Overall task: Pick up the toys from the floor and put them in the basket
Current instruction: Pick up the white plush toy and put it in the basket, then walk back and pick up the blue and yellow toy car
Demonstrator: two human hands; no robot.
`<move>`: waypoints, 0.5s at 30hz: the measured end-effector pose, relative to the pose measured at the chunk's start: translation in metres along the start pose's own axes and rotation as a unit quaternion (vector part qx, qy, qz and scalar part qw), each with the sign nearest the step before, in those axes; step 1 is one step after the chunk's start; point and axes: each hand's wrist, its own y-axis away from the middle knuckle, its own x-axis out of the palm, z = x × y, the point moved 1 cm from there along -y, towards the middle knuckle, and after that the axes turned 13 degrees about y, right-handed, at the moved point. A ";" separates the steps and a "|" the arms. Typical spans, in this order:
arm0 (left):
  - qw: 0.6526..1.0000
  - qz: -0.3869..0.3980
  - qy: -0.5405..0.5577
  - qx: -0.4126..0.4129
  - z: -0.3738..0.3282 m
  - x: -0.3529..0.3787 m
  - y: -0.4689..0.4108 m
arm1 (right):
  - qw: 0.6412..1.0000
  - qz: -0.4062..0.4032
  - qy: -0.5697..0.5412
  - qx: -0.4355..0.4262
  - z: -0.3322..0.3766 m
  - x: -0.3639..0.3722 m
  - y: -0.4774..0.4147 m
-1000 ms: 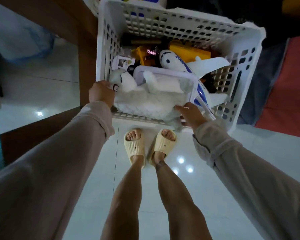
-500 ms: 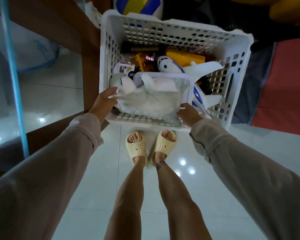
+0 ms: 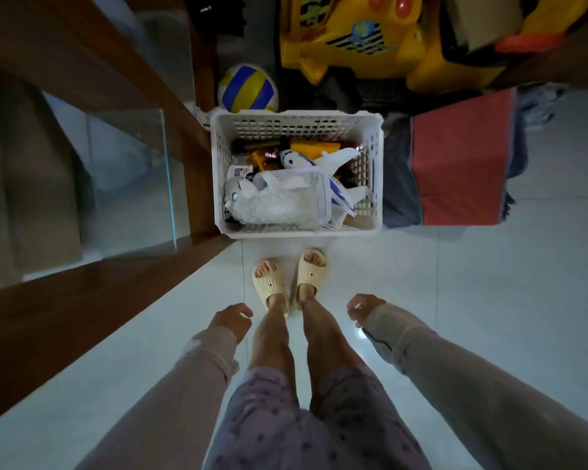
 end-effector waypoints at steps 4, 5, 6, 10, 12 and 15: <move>0.999 -0.002 -0.026 -0.021 0.046 -0.006 0.063 | 0.999 0.007 -0.049 -0.017 -0.035 0.018 0.063; 0.999 -0.004 -0.029 -0.017 0.054 -0.008 0.075 | 0.998 -0.003 -0.055 -0.019 -0.042 0.021 0.078; 0.999 -0.006 -0.046 -0.013 0.061 -0.011 0.087 | 0.998 -0.014 -0.052 -0.019 -0.046 0.024 0.091; 0.996 -0.023 -0.091 -0.014 0.081 -0.025 0.119 | 0.997 -0.069 0.038 -0.006 -0.054 0.032 0.140; 0.997 -0.021 -0.076 -0.018 0.092 -0.030 0.120 | 0.994 -0.104 0.033 -0.004 -0.054 0.031 0.155; 0.998 -0.046 -0.042 -0.022 0.094 -0.039 0.122 | 0.986 -0.160 0.041 -0.025 -0.050 0.016 0.170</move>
